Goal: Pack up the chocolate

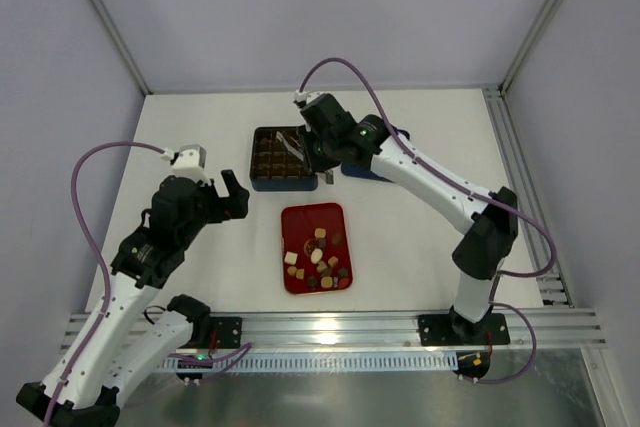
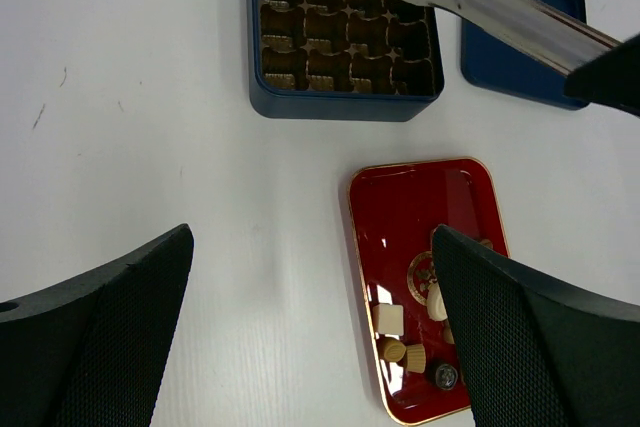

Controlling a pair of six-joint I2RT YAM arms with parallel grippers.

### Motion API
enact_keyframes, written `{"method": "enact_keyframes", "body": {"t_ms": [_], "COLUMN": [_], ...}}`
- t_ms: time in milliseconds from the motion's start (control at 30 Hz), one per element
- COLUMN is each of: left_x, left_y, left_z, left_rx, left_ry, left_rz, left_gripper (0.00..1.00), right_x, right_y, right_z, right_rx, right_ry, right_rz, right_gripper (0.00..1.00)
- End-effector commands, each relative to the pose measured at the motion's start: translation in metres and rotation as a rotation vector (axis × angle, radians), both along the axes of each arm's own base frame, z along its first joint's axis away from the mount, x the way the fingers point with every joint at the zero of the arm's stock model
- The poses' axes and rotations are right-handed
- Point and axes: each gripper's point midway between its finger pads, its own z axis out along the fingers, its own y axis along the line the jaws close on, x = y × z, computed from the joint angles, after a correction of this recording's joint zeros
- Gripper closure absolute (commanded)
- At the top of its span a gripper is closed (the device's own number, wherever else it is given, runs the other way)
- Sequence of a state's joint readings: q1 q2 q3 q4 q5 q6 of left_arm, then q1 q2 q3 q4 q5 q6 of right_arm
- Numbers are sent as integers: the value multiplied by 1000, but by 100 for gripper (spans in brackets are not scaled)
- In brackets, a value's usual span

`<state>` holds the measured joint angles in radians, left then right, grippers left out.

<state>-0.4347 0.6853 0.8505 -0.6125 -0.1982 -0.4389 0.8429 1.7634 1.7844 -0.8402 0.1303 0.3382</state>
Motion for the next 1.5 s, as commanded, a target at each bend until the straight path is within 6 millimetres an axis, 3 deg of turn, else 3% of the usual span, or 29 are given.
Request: {"method": "enact_keyframes", "body": {"t_ms": [0,67,100,133,200,400,1000,1167,1467], "left_x": [1,1,2,2,2,3,4,3,2], "left_y": [0,-1,-1,-1,0,0,0,0,0], "left_z": [11,10,10,10,10,9,8,9,10], "left_rx": [-14,-13,-10,-11,-8,-5,0,-1,-5], "left_ry": [-26,-23,-22,-24,-24,-21,-17,-20,-24], "left_rz": [5,3,4,4,4,10,9,7,6], "left_gripper": [0,0,0,0,0,0,0,0,0], "right_x": [38,55,62,67,79,96,101,102,103], "right_y": [15,18,22,26,31,41,46,47,44], "right_z": [15,21,8,15,7,-11,-46,-48,-43], "right_rx": [28,52,38,54,52,46,19,19,19], "right_ry": [-88,-102,-84,-94,-93,-80,-37,-35,-45], "right_rz": [-14,-30,-34,-33,-40,-50,-53,-57,-70], "right_gripper": [75,75,75,75,75,74,74,64,59]}}
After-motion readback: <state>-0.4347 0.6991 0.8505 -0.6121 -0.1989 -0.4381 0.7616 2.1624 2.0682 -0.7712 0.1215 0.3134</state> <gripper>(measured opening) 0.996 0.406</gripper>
